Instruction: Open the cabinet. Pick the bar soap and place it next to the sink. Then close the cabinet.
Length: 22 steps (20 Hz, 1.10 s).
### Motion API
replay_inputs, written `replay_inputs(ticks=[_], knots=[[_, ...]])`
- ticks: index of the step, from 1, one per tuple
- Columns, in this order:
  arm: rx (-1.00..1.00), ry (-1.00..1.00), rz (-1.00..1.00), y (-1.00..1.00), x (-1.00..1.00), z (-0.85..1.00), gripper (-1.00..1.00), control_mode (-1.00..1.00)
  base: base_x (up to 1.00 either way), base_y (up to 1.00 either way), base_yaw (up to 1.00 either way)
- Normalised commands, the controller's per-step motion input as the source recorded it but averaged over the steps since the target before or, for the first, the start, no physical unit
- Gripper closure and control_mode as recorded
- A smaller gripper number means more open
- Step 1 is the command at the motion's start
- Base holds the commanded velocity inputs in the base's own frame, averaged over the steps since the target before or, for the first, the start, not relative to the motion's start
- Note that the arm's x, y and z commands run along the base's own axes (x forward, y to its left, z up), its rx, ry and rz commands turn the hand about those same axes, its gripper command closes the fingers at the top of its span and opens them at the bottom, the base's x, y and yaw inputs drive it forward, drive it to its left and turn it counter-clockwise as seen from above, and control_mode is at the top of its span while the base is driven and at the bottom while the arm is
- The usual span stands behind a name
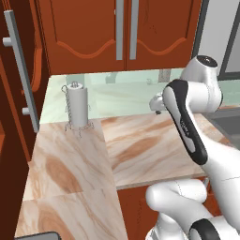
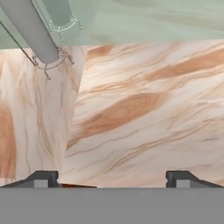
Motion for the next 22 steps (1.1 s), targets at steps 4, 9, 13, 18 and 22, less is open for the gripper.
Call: replay_inputs(ticks=[4, 9, 13, 18, 22], knots=[[0.00, -0.22, 0.00, 0.15, -0.36, 0.38, -1.00, -1.00, 0.00, 0.00, 0.00], [0.00, -0.22, 0.00, 0.29, -0.33, 0.52, -1.00, -1.00, 0.00, 0.00, 0.00], [0.00, -0.16, 0.00, 0.15, -0.34, 0.59, -1.00, -1.00, 0.00, 0.00, 0.00], [0.00, -0.14, 0.00, 0.01, -0.39, 0.55, -1.00, -1.00, 0.00, 0.00, 0.00], [0.00, -0.02, 0.00, 0.02, -0.38, 0.59, -1.00, -1.00, 0.00, 0.00, 0.00]])
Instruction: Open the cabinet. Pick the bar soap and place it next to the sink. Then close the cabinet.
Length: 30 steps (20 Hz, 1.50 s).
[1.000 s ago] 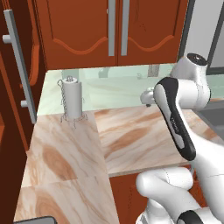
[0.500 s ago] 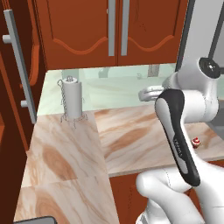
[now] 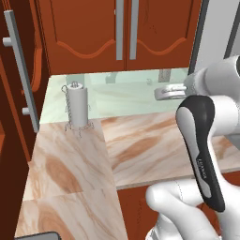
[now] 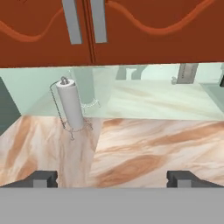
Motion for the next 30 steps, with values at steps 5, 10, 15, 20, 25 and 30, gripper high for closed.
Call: replay_inputs(ticks=[5, 10, 15, 20, 25, 30], knots=[[0.00, 0.00, 0.00, 0.12, -0.41, 0.53, -1.00, -1.00, 0.00, 0.00, 0.00], [0.00, 0.00, 0.00, 0.07, -0.16, 0.32, -1.00, -1.00, 0.00, 0.00, 0.00], [-0.01, 0.00, 0.00, 0.11, -0.04, 0.32, -1.00, -1.00, 0.00, 0.00, 0.00], [0.00, -0.05, -0.01, 0.20, 0.04, 0.06, -1.00, -1.00, 0.00, 0.00, 0.00], [0.00, -0.19, -0.06, 0.11, 0.16, 0.00, -1.00, -1.00, 0.00, 0.00, 0.00], [0.00, -0.18, -0.09, 0.00, 0.19, 0.00, -1.00, -1.00, 0.00, 0.00, 0.00]])
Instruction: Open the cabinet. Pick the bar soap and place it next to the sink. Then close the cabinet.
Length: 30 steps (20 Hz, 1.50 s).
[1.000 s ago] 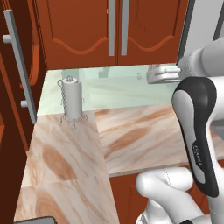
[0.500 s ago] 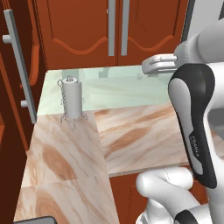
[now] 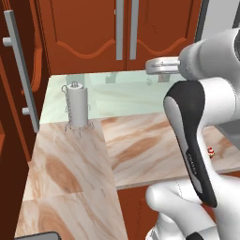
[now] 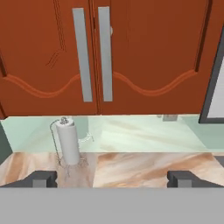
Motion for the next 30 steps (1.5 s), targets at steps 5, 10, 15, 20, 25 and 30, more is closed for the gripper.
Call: replay_inputs(ticks=[5, 10, 15, 20, 25, 30], knots=[[0.00, -0.03, -0.02, 0.00, 0.14, 0.09, -1.00, -1.00, 0.00, 0.00, 0.00], [0.00, 0.06, 0.00, 0.00, 0.08, 0.30, -1.00, -1.00, 0.00, 0.00, 0.00], [0.00, 0.13, 0.00, 0.00, 0.13, 0.30, -1.00, -1.00, 0.00, 0.00, 0.00], [0.00, 0.15, 0.00, 0.00, 0.19, 0.11, -1.00, -1.00, 0.00, 0.00, 0.00], [0.00, 0.01, 0.00, 0.00, 0.42, -0.07, -1.00, -1.00, 0.00, 0.00, 0.00], [0.00, -0.07, 0.00, 0.00, 0.47, -0.21, -1.00, -1.00, 0.00, 0.00, 0.00]])
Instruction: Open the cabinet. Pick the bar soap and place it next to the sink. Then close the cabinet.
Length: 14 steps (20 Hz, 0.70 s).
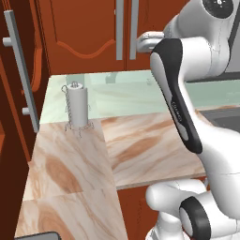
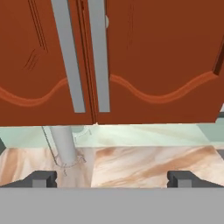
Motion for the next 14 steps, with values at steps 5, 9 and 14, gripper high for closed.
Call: replay_inputs(ticks=[5, 9, 14], knots=[[0.00, -0.07, 0.00, 0.00, 0.51, -0.09, -1.00, -1.00, 0.00, 0.00, 0.00], [0.00, 0.00, 0.00, 0.00, 0.41, 0.00, -1.00, -1.00, 0.00, 0.00, 0.00], [0.00, 0.00, 0.03, 0.08, 0.11, 0.00, -1.00, -1.00, 0.00, 0.00, 0.00]])
